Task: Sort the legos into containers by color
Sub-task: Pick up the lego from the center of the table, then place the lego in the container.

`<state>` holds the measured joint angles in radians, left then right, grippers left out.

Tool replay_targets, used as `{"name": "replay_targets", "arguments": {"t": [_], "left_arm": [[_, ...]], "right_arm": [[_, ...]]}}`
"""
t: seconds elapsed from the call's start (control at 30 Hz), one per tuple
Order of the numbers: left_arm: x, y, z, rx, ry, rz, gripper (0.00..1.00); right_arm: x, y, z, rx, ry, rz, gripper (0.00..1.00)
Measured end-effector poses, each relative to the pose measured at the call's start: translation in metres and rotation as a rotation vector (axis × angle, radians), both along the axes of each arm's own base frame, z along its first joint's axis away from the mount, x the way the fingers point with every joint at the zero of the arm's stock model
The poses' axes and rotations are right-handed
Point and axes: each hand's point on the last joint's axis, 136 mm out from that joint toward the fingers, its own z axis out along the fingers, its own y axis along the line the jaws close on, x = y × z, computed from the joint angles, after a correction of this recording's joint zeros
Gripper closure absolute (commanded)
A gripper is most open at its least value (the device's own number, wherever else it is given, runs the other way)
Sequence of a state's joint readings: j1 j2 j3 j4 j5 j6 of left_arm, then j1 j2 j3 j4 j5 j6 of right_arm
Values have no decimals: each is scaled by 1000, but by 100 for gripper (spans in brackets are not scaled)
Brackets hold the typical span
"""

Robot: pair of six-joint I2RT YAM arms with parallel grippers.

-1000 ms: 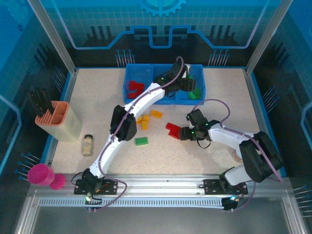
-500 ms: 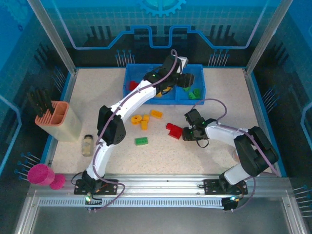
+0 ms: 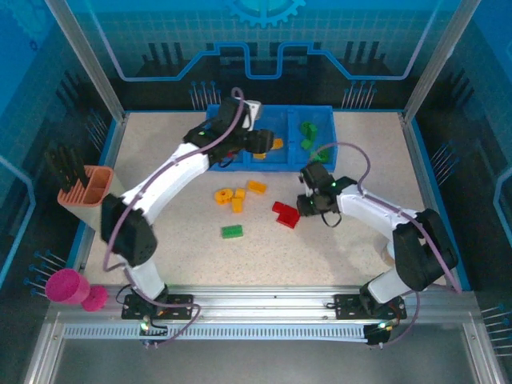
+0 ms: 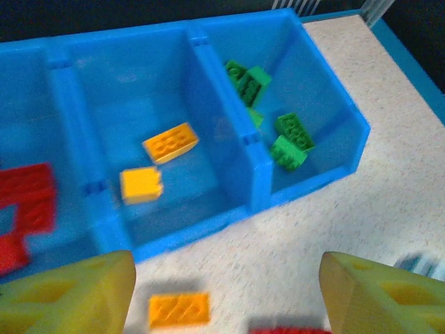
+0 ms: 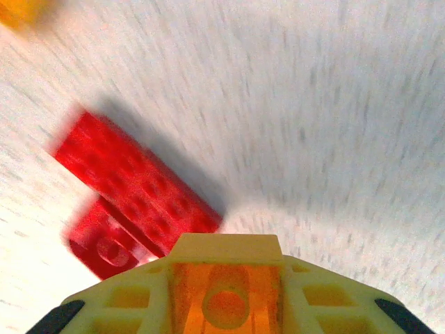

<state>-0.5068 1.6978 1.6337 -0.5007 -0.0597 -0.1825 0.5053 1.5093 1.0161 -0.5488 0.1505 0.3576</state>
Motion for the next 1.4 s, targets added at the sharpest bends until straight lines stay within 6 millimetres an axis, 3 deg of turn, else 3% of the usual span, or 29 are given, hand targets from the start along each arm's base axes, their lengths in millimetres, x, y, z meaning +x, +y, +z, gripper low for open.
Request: {"name": "replay_targets", "arguments": {"t": [0.2,0.33,0.6,0.83,1.1,1.4], "left_arm": [[-51,70,12,17,-13,88,27],[-84,93,-7,46,35,113,26],[-144,114,-86,105,242,117,24],[-178,117,-120,99,350,101,22],[-204,110,-160,91,467,96,20],[-195,98,-177,93,489,91,17]], "right_arm": [[70,39,100,68,-248,94,73],[113,69,117,69,-321,153,73],[185,118,80,21,-330,235,73],[224,133,41,-12,-303,256,72],[235,133,6,-41,-247,259,68],[234,130,4,-46,-229,257,52]]}}
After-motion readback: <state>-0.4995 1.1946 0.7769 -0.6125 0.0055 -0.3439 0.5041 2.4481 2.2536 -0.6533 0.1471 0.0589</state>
